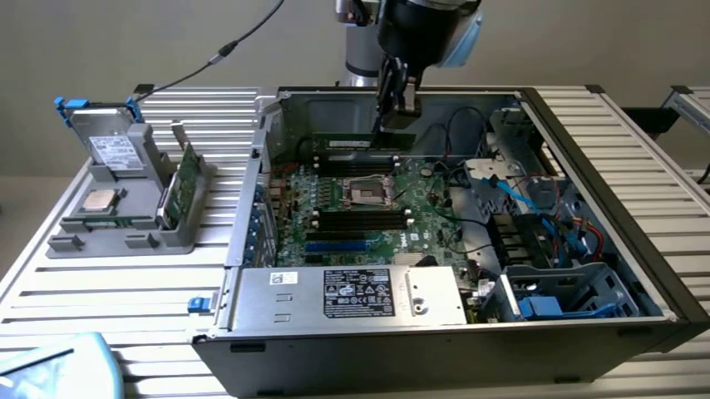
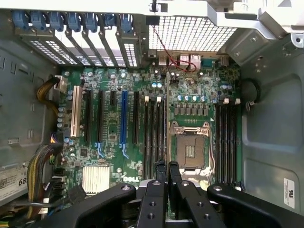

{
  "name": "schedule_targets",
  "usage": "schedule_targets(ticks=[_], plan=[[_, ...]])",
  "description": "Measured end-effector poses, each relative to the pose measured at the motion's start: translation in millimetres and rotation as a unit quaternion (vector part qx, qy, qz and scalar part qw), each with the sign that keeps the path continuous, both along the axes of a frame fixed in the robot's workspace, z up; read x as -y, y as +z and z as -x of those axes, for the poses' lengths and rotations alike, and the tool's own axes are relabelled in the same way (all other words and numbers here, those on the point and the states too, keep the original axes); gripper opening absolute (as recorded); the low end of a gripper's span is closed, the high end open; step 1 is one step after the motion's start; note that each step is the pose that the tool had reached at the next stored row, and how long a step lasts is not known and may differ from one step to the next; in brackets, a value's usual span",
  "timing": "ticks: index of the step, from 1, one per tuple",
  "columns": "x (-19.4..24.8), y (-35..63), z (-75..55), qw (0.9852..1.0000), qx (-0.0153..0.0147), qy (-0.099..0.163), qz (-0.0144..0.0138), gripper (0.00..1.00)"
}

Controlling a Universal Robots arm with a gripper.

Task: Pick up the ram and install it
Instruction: 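Insert the ram into the slot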

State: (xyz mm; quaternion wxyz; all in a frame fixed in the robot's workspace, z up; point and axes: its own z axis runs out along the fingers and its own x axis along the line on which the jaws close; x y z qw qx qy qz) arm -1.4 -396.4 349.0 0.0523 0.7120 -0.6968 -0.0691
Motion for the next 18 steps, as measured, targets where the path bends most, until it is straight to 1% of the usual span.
schedule_targets(ticks=[14,18], plan=[[0.0,-25.5,0.2,1.0000,0.0000,0.000,0.0000,0.13],[0.7,-32.7,0.3,1.0000,0.0000,0.000,0.0000,0.13]])
